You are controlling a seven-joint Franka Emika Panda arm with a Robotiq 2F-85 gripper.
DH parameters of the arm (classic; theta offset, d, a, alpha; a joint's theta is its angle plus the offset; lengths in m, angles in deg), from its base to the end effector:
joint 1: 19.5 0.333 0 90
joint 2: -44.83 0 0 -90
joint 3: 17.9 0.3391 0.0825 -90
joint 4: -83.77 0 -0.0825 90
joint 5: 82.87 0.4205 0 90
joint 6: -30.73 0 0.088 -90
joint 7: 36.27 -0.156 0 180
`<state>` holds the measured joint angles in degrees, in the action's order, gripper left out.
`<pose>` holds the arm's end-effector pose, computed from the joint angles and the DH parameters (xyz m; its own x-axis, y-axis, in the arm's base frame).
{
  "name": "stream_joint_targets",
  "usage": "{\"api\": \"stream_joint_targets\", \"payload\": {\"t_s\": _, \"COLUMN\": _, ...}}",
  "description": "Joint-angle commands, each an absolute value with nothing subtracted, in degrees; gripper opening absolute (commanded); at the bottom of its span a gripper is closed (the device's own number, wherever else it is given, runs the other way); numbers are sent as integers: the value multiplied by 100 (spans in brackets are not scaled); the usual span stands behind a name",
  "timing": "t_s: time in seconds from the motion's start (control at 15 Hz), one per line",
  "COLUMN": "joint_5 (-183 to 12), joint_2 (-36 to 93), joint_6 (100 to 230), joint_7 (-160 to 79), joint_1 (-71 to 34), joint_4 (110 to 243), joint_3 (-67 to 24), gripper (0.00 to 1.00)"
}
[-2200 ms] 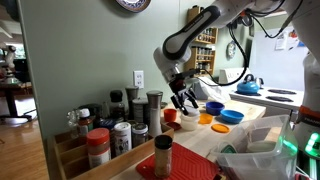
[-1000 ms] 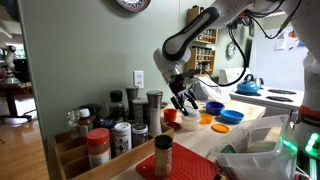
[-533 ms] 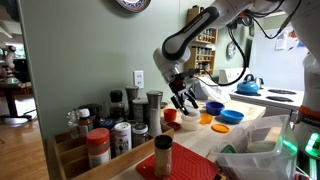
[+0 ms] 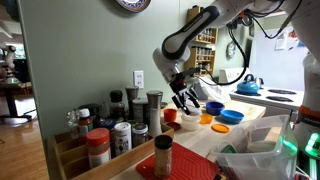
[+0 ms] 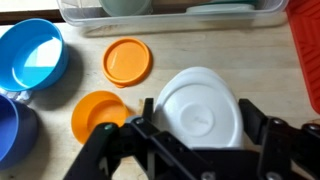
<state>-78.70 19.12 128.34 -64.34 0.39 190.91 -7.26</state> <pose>0.4849 0.2982 0.2044 0.8236 -0.0325 -0.5663 0.0647 -0.9864 0.1509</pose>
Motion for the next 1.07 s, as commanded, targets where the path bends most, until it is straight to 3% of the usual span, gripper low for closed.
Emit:
{"api": "stream_joint_targets", "payload": {"t_s": 0.0, "joint_5": -7914, "joint_2": 1859, "joint_6": 12738, "joint_7": -6414, "joint_1": 111, "joint_4": 19023, "joint_3": -758, "gripper": 81}}
{"api": "stream_joint_targets", "payload": {"t_s": 0.4, "joint_5": -7922, "joint_2": 1835, "joint_6": 12737, "joint_7": -6414, "joint_1": 117, "joint_4": 19003, "joint_3": -766, "gripper": 96}}
{"api": "stream_joint_targets", "payload": {"t_s": 1.0, "joint_5": -7923, "joint_2": 1787, "joint_6": 12770, "joint_7": -6413, "joint_1": 104, "joint_4": 18998, "joint_3": -784, "gripper": 92}}
